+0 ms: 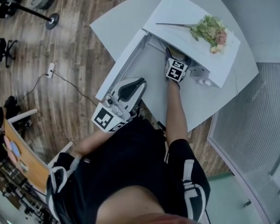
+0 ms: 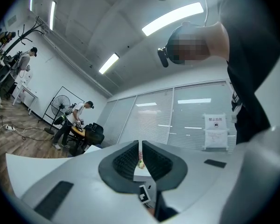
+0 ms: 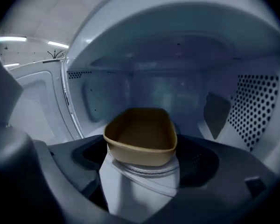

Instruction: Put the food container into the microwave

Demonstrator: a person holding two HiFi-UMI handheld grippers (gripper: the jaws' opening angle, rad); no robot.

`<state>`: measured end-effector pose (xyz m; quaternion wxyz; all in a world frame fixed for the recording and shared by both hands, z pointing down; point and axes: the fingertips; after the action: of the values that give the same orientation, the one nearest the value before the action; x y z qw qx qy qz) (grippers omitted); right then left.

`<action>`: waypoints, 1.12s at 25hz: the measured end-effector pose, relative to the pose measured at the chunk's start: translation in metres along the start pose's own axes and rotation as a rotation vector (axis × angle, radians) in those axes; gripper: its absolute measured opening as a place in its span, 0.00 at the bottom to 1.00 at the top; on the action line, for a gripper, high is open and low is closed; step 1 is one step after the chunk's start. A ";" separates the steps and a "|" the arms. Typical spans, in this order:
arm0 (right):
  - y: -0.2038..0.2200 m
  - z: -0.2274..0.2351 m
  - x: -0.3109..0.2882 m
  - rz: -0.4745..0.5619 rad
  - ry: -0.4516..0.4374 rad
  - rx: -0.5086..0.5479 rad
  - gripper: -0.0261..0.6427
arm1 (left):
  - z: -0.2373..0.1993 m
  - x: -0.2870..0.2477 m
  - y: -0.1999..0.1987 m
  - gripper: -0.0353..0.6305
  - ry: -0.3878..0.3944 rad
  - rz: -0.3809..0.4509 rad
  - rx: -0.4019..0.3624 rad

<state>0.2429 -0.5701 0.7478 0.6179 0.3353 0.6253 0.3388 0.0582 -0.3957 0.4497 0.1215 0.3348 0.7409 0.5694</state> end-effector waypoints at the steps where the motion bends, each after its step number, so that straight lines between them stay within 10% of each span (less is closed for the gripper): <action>1: 0.003 0.001 -0.006 -0.015 0.001 0.003 0.74 | -0.003 -0.003 0.002 0.12 -0.001 -0.004 0.006; 14: 0.019 -0.001 0.014 -0.077 0.004 -0.023 0.76 | 0.020 0.022 -0.002 0.12 -0.004 0.004 -0.004; 22: 0.019 -0.045 0.198 0.048 -0.121 -0.099 0.75 | 0.100 0.097 -0.023 0.12 -0.039 0.019 -0.057; 28: 0.020 -0.066 0.350 0.182 -0.189 -0.052 0.48 | 0.144 0.158 -0.026 0.12 -0.068 0.025 -0.077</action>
<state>0.1733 -0.2663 0.5743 0.6492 0.4046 0.5224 0.3766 0.0117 -0.1889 0.4109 0.1519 0.3584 0.7097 0.5872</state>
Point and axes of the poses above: the fingertips, and each gripper's own axes: x backward along the fingers, z to its right, y out of its underside, and after that the axes turned 1 degree about y, right-handed
